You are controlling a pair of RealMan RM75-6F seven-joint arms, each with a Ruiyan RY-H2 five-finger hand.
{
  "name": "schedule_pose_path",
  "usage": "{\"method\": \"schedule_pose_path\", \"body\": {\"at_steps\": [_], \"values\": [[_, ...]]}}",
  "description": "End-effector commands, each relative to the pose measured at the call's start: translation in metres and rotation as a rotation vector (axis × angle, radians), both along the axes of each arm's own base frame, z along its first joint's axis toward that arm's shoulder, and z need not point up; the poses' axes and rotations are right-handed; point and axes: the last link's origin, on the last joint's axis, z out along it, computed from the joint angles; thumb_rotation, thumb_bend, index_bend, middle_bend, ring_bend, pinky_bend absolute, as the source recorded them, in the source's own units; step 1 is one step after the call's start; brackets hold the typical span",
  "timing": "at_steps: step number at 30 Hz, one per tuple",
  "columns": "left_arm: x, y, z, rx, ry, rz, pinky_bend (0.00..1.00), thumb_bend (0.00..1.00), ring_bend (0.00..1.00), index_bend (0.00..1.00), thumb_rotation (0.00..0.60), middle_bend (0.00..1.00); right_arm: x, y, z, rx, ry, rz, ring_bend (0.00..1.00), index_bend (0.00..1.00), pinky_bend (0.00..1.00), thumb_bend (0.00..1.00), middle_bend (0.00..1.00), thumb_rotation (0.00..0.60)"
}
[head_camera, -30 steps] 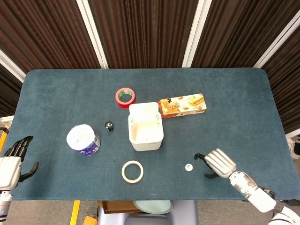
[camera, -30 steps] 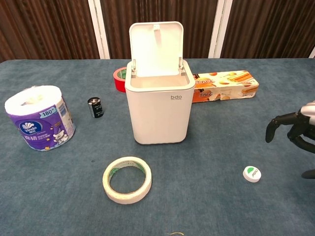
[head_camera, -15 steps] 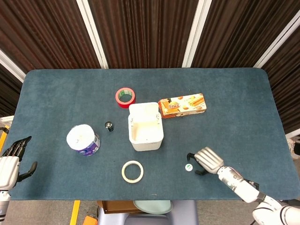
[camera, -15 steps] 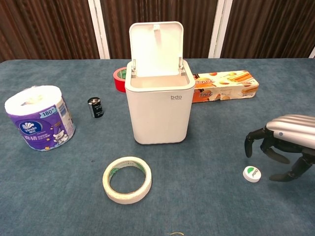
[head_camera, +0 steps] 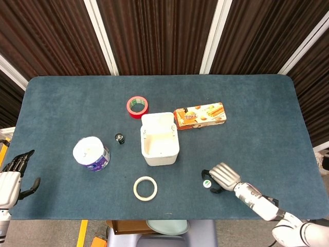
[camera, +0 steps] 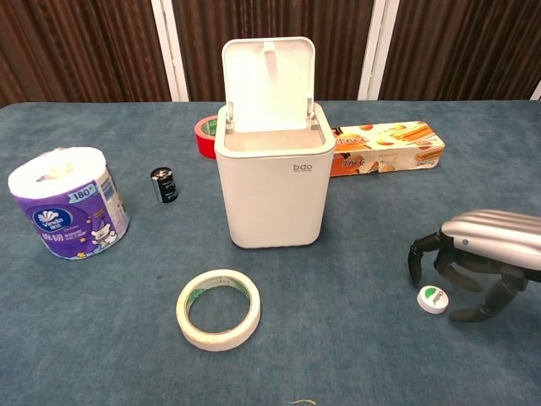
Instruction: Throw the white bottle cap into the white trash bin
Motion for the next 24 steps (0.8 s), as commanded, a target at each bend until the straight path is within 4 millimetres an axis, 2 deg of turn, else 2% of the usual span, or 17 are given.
{"method": "schedule_pose_path", "body": {"at_steps": [1,6,11,14,18,24], "values": [[0.000,0.000,0.000,-0.002,-0.001,0.001,0.29,0.39,0.14,0.08,0.600,0.15,0.000,-0.001,-0.003,0.005,-0.001,-0.005,0.96,0.55,0.95,0.31,0.89,0.600],[0.000,0.000,0.001,0.000,-0.002,0.001,0.29,0.39,0.15,0.09,0.600,0.15,0.000,-0.001,-0.005,0.007,-0.002,-0.001,0.97,0.61,0.96,0.31,0.90,0.600],[0.000,-0.001,0.002,0.006,-0.009,0.004,0.29,0.39,0.16,0.10,0.600,0.15,-0.004,-0.001,-0.003,-0.025,-0.005,-0.007,0.98,0.75,0.97,0.32,0.91,0.600],[0.000,-0.001,0.002,0.003,-0.010,0.003,0.29,0.39,0.16,0.10,0.600,0.15,-0.005,-0.001,0.003,-0.059,-0.015,-0.011,0.99,0.78,0.98,0.32,0.91,0.600],[0.000,-0.001,0.001,-0.002,-0.006,0.003,0.29,0.39,0.16,0.10,0.600,0.15,0.005,-0.003,0.025,-0.144,-0.095,0.016,0.99,0.78,0.98,0.32,0.91,0.600],[0.000,0.000,-0.001,-0.010,0.001,0.008,0.29,0.39,0.16,0.10,0.600,0.15,0.042,0.003,0.073,-0.296,-0.264,0.144,0.99,0.78,0.98,0.32,0.91,0.600]]}}
